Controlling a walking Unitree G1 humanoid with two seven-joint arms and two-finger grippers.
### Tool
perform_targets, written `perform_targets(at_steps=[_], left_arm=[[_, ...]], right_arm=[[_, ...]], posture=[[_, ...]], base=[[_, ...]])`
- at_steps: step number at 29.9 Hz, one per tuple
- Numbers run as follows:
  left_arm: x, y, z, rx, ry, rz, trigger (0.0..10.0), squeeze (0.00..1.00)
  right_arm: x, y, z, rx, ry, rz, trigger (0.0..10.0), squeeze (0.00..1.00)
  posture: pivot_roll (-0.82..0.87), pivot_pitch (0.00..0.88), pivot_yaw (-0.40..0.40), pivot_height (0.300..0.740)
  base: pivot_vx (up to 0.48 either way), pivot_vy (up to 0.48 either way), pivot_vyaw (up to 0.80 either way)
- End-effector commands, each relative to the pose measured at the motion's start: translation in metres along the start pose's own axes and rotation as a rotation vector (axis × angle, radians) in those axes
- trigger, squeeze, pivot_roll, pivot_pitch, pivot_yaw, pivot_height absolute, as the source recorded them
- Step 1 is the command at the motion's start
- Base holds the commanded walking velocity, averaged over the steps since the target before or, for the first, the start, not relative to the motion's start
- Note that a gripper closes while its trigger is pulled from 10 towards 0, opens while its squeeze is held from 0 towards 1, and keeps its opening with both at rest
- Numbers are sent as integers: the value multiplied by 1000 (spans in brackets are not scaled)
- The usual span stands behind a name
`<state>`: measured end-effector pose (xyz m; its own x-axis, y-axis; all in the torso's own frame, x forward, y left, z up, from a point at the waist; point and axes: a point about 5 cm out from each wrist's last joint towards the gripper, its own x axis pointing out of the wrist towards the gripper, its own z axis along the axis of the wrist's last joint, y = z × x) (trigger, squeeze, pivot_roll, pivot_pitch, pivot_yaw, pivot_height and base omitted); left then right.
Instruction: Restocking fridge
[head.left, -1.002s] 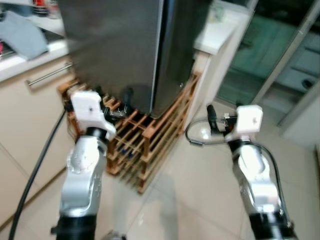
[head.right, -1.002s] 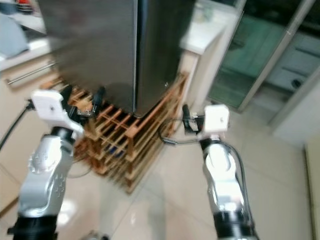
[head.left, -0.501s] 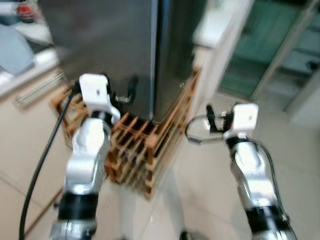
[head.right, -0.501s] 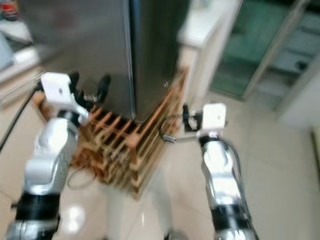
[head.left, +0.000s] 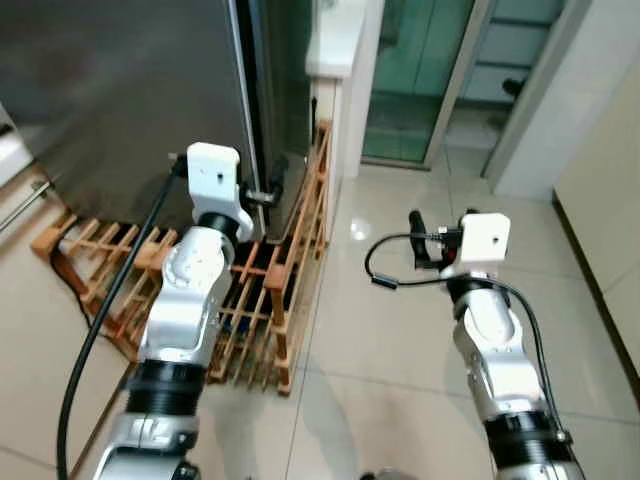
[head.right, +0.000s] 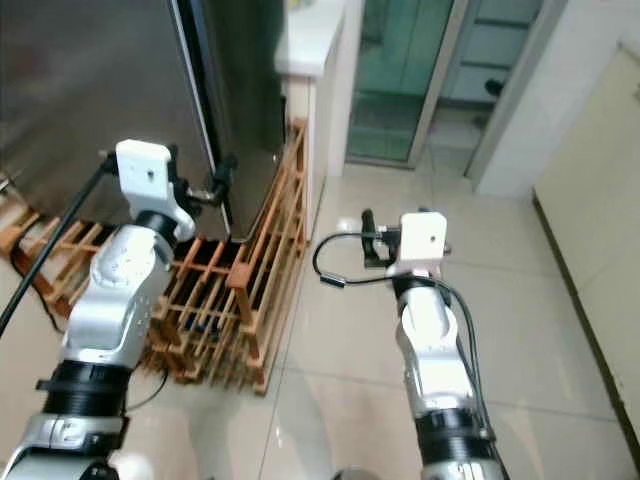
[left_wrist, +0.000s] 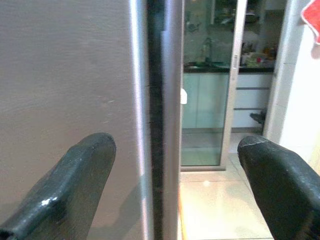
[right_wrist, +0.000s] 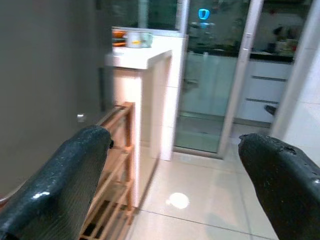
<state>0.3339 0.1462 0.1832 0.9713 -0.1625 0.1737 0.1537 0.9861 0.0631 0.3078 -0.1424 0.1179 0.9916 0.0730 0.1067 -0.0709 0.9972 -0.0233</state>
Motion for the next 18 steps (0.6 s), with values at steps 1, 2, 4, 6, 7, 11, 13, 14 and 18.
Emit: perform_targets(at_steps=[1, 2, 4, 6, 7, 11, 13, 14, 18], left_arm=[[0, 0, -3, 6, 12, 13, 10000, 0], [0, 0, -5, 3, 17, 19, 10000, 0], [-1, 0, -6, 0, 23, 23, 10000, 0], [1, -1, -11, -12, 50, 47, 10000, 0], [3, -3, -14, -16, 64, 57, 10000, 0], [17, -7, -22, -31, 117, 77, 10000, 0], [18, -3, -20, -2, 114, 62, 10000, 0], [16, 0, -19, 12, 105, 55, 10000, 0], [-36, 28, -20, 53, 63, -22, 10000, 0]], right_arm=[[1, 1, 6, 0, -25, 1, 10000, 0], [0, 1, 6, 0, -25, 1, 10000, 0], [-1, 1, 5, 0, -24, 3, 10000, 0], [-4, 3, 2, 4, -10, 12, 10000, 0], [-5, 4, 0, 6, -3, 17, 10000, 0], [-4, 11, -1, 18, -1, 30, 10000, 0], [-3, 14, 1, 25, -9, 30, 10000, 0], [-4, 14, 2, 28, -13, 29, 10000, 0], [-31, 3, -6, 16, 13, 8, 10000, 0]], posture=[[-42, 0, 23, 740], [-42, 0, 23, 740], [-40, 0, 21, 740], [-32, 0, 15, 740], [-24, 0, 12, 740], [-31, 0, 29, 740], [-33, 0, 38, 740], [-32, 0, 41, 740], [7, 0, 42, 740]], base=[[0, 0, 0], [0, 0, 0], [0, 0, 0], [0, 0, 0], [0, 0, 0], [0, 0, 0], [0, 0, 0], [0, 0, 0], [0, 0, 0]])
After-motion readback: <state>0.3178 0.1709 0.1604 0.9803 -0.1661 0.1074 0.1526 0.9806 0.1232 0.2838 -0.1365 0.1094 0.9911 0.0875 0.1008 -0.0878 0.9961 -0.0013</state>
